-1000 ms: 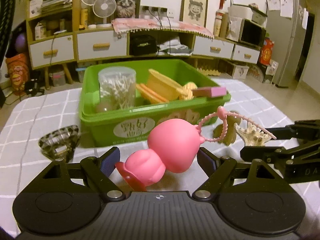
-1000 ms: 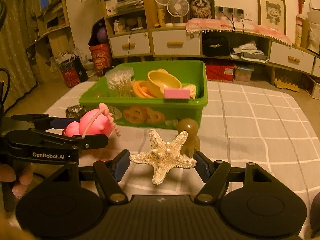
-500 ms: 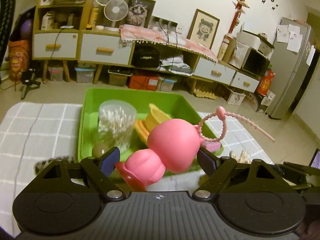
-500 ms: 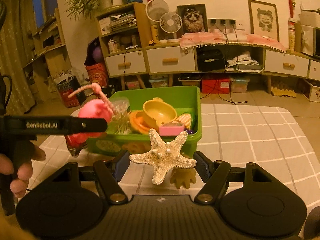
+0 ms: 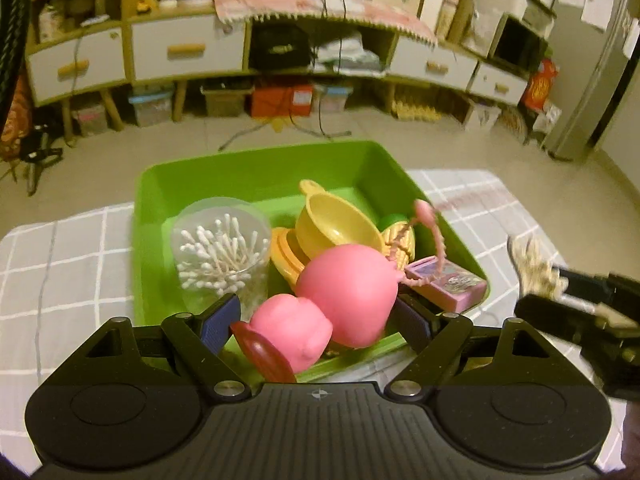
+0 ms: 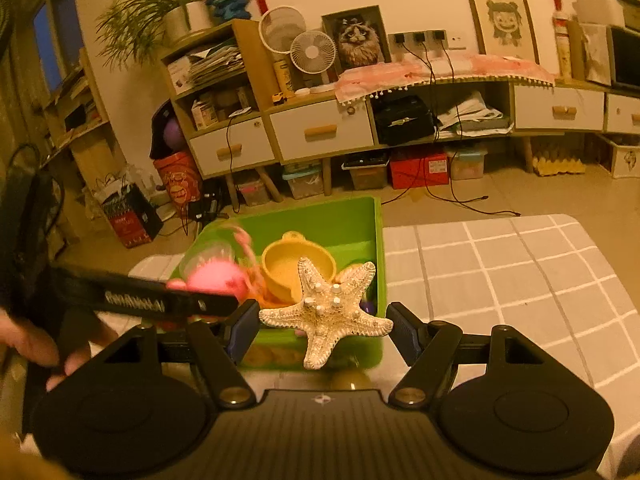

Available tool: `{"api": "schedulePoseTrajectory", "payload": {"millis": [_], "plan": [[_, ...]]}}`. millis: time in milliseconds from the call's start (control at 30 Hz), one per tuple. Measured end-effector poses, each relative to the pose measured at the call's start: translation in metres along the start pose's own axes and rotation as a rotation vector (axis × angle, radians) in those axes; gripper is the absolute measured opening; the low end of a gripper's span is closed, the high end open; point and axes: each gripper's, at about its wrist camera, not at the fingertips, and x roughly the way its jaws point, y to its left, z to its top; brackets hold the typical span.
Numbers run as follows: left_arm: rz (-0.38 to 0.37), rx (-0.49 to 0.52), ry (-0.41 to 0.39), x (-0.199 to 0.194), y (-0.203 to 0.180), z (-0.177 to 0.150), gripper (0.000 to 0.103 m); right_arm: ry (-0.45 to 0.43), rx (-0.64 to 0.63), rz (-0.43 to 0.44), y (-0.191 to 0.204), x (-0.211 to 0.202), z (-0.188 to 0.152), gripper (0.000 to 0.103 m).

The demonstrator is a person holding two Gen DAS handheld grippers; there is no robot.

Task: Organize rigid objects
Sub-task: 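Carry the pink pig and starfish over the green tub, then open the left tool over the tub while the right tool releases the starfish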

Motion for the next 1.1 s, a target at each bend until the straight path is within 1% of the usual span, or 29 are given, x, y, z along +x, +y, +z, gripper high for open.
{"api": "schedulePoseTrajectory", "payload": {"millis": [67,133,200,300,467,600,667,733,767,833,1000,1100], "plan": [[0.002,0.011,0.030,0.007,0.000,0.002,0.084,-0.003,0.015,0.004,-0.001,0.008,0.009,0.053],[0.013,0.025,0.049,0.012,-0.002,0.002,0.079,-0.001,0.026,0.017,-0.001,0.017,0.018,0.053],[0.015,0.036,0.065,0.015,-0.002,0.002,0.078,0.012,0.041,0.028,-0.002,0.026,0.022,0.053],[0.025,0.051,0.062,0.019,-0.004,-0.001,0.078,0.042,0.069,0.048,-0.001,0.041,0.028,0.054],[0.010,0.022,0.039,0.018,-0.001,-0.003,0.079,0.079,0.108,0.035,-0.004,0.062,0.027,0.054],[-0.008,0.038,0.010,0.015,-0.002,-0.003,0.084,0.097,0.122,0.026,-0.007,0.069,0.026,0.054],[-0.009,0.054,-0.007,0.012,-0.004,-0.004,0.086,0.106,0.140,0.039,-0.009,0.071,0.026,0.055],[-0.009,0.074,-0.018,0.011,-0.007,-0.003,0.091,0.119,0.168,0.051,-0.012,0.071,0.027,0.059],[-0.007,0.084,-0.025,0.009,-0.009,-0.003,0.092,0.124,0.180,0.053,-0.012,0.071,0.028,0.063],[-0.002,0.108,-0.045,0.006,-0.013,-0.004,0.096,0.123,0.193,0.055,-0.014,0.070,0.029,0.064],[0.005,0.155,-0.063,-0.001,-0.025,-0.002,0.097,0.121,0.195,0.047,-0.014,0.063,0.030,0.064],[0.006,0.158,-0.070,-0.004,-0.029,-0.003,0.098,0.121,0.187,0.043,-0.013,0.060,0.030,0.064]]}}
